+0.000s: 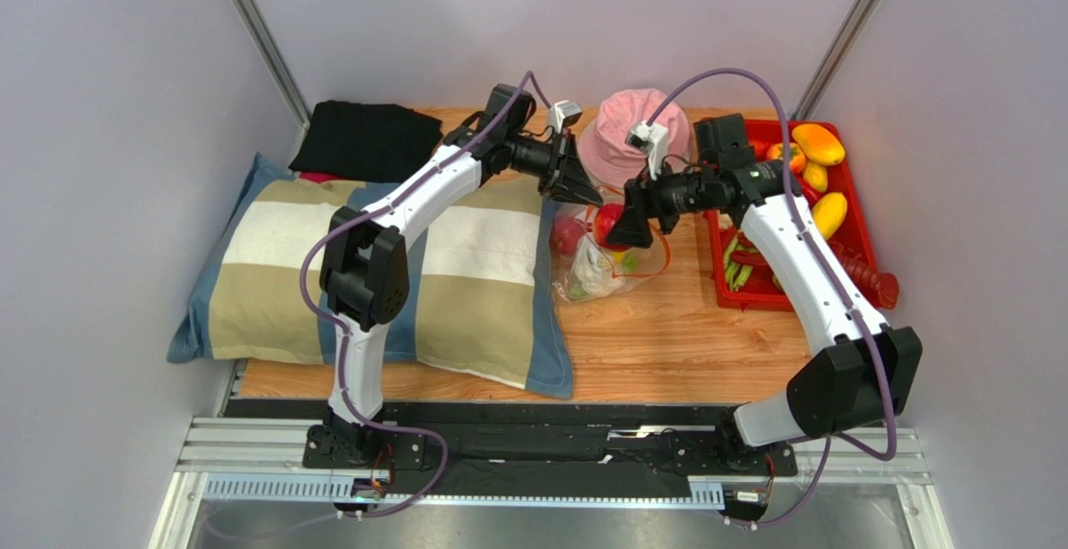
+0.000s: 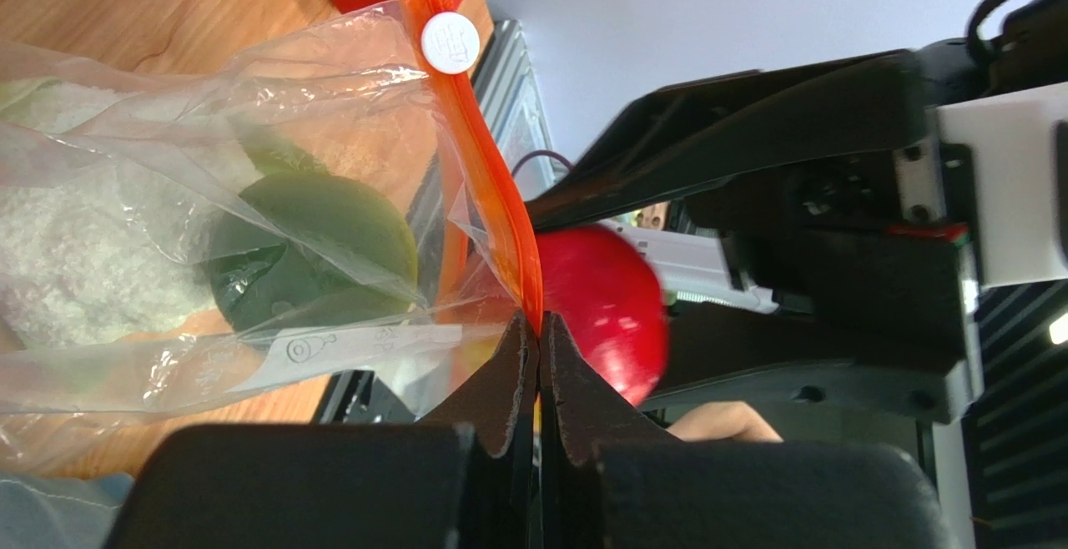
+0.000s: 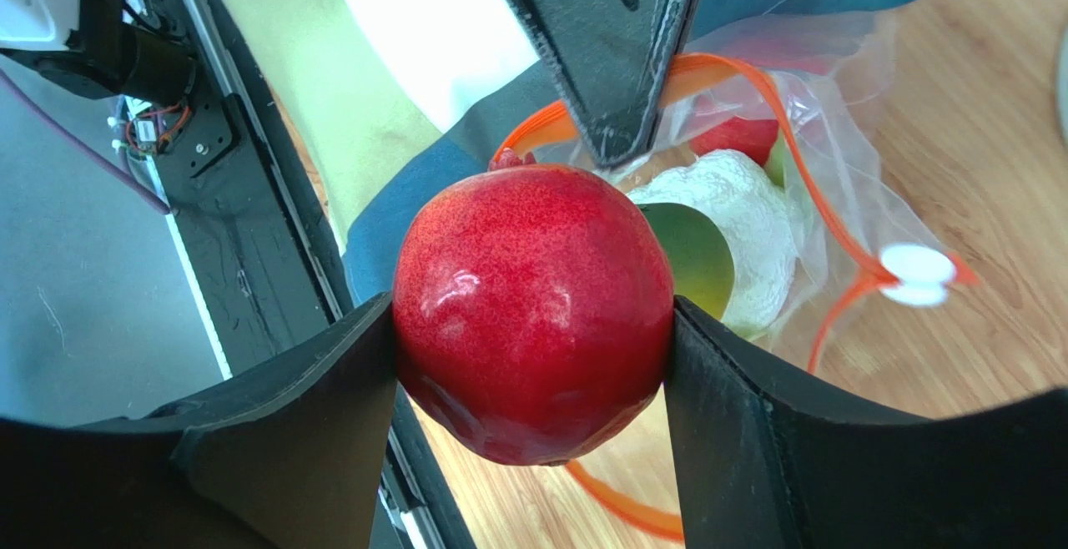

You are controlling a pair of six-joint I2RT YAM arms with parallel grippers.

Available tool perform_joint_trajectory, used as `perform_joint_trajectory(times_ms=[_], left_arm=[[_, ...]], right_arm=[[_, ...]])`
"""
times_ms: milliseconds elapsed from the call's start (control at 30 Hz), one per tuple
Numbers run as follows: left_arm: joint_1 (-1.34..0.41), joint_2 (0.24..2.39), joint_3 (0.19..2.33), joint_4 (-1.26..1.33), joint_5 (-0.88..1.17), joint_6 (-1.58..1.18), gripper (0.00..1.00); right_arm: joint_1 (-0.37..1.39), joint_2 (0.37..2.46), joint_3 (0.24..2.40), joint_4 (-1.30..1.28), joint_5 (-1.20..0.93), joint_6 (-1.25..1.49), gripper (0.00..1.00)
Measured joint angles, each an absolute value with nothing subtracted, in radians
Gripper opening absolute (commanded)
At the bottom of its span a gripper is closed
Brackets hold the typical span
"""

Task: Place the food in the zip-top bag and seal the zipper
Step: Place the fake fruit in the zipper food storage bag.

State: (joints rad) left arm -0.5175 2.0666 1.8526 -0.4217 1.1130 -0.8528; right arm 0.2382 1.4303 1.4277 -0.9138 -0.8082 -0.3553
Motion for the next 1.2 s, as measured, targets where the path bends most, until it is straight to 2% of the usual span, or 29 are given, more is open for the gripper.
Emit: perform_joint_trajectory(times_ms=[267, 500, 1200], left_arm=[[-0.514, 2.067, 1.853, -0.388, 1.124, -0.873, 0.00], [-0.512, 2.067, 1.853, -0.363, 1.135, -0.877, 0.00], [-0.508, 2.067, 1.872, -0.410, 1.200, -0.864, 0.00]], right_arm=[[0.266, 1.540, 1.418, -0.826, -0.755, -0.282, 0.27], [0.206, 1.600, 1.478, -0.817, -0.788, -0.174, 0.27], [0.118, 1.550, 1.482, -0.897, -0.826, -0.224, 0.22]])
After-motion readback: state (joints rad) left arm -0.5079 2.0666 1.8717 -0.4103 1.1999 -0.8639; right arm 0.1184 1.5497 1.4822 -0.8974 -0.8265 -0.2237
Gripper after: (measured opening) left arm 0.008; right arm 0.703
